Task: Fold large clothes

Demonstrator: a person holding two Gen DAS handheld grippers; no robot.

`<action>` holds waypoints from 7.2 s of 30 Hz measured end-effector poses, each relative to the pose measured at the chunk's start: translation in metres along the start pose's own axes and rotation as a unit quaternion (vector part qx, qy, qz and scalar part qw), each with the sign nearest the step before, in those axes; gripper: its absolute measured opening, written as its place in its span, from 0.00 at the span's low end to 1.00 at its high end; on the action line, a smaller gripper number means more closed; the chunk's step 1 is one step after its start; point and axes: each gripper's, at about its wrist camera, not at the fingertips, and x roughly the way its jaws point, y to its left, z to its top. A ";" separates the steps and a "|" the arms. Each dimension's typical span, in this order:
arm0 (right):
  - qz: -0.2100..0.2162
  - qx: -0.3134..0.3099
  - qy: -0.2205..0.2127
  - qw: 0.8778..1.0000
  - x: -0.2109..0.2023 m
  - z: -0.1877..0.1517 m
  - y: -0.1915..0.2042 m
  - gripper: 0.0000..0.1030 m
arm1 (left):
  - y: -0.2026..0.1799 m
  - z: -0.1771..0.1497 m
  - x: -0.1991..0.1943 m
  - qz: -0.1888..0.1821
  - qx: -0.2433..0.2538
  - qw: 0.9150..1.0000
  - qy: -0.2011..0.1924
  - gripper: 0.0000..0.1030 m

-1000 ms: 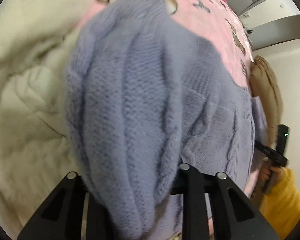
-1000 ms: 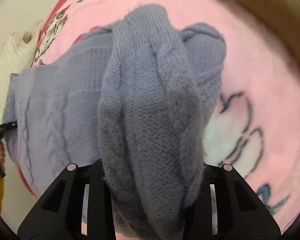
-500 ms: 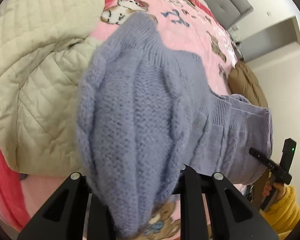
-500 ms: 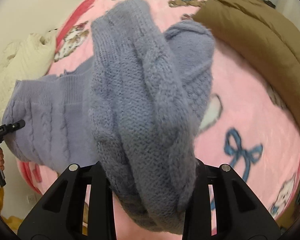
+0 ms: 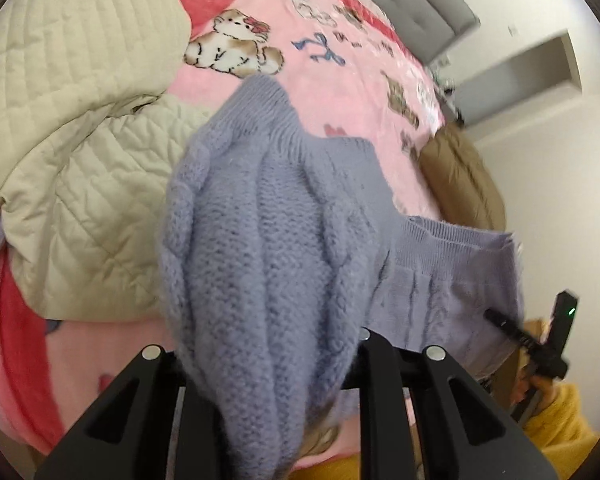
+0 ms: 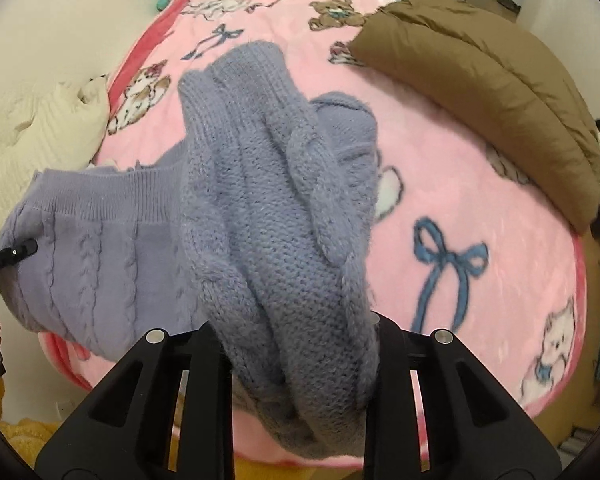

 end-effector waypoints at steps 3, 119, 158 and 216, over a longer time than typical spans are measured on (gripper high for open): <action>0.000 0.015 0.021 1.000 0.015 -0.025 -0.005 0.21 | 0.013 -0.014 0.018 0.004 0.003 1.000 0.023 0.20; -0.116 0.261 -0.090 0.954 0.026 0.221 -0.560 0.27 | -0.587 0.308 0.421 0.038 0.212 0.973 0.083 0.24; -0.049 0.343 -0.090 0.934 0.093 0.230 -0.622 0.21 | -0.595 0.297 0.467 0.025 0.349 0.934 0.079 0.93; -0.162 0.197 -0.267 0.929 -0.145 0.114 -0.373 0.92 | -0.630 0.039 0.147 0.018 0.403 0.902 -0.154 0.95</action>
